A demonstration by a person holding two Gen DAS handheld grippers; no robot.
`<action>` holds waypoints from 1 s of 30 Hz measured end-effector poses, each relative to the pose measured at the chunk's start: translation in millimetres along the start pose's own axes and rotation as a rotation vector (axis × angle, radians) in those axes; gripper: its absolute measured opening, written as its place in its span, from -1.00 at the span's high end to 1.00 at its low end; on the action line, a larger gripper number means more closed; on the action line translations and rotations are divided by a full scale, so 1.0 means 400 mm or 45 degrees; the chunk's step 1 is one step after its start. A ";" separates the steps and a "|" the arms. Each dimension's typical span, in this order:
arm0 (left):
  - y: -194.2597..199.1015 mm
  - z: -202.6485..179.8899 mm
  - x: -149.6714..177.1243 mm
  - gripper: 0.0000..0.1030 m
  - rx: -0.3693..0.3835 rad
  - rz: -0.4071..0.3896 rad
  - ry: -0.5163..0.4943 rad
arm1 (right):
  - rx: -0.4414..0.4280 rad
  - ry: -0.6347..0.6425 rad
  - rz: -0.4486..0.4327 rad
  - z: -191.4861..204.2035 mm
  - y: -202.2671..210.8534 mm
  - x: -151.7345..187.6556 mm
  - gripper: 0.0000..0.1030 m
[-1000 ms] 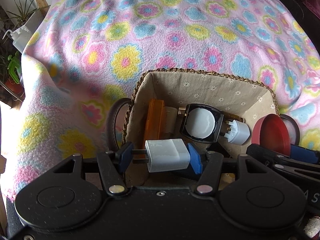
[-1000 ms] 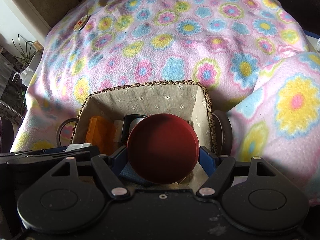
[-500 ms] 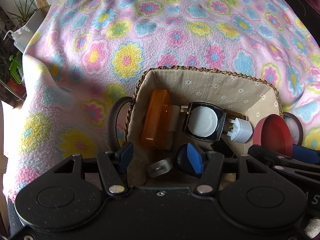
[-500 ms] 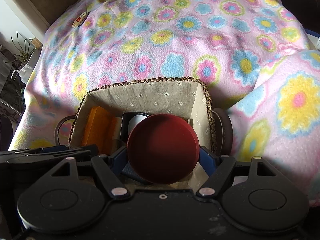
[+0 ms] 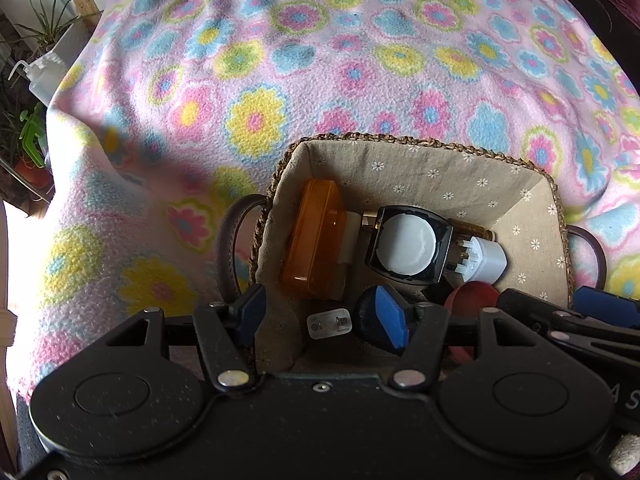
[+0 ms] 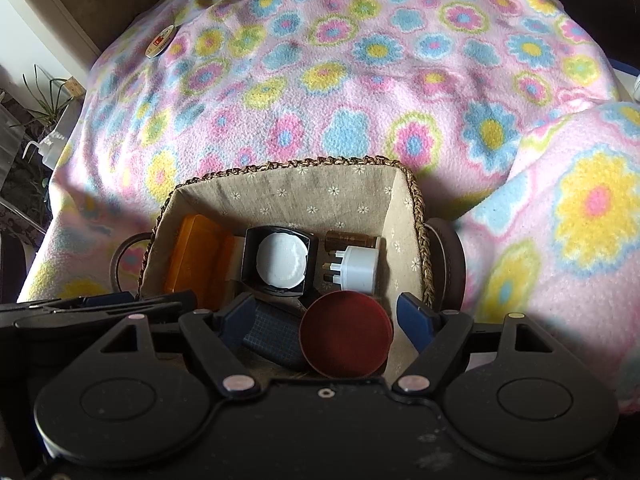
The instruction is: Organize rigid objects
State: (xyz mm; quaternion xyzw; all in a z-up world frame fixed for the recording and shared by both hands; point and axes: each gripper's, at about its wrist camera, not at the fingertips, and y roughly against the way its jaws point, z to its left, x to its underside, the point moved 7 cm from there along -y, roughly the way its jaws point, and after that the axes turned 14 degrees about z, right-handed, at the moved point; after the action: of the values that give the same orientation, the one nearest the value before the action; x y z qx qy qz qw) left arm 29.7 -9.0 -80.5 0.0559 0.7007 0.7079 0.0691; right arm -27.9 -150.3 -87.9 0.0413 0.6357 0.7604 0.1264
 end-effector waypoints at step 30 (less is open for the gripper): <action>0.018 -0.001 0.004 -0.21 -0.044 -0.050 0.014 | 0.052 0.011 -0.043 0.001 0.015 0.000 -0.62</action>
State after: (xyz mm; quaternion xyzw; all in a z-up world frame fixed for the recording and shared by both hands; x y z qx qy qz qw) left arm 27.8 -9.2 -73.2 0.0371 0.6898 0.7187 0.0799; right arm -28.7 -150.6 -82.1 0.0299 0.6523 0.7451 0.1357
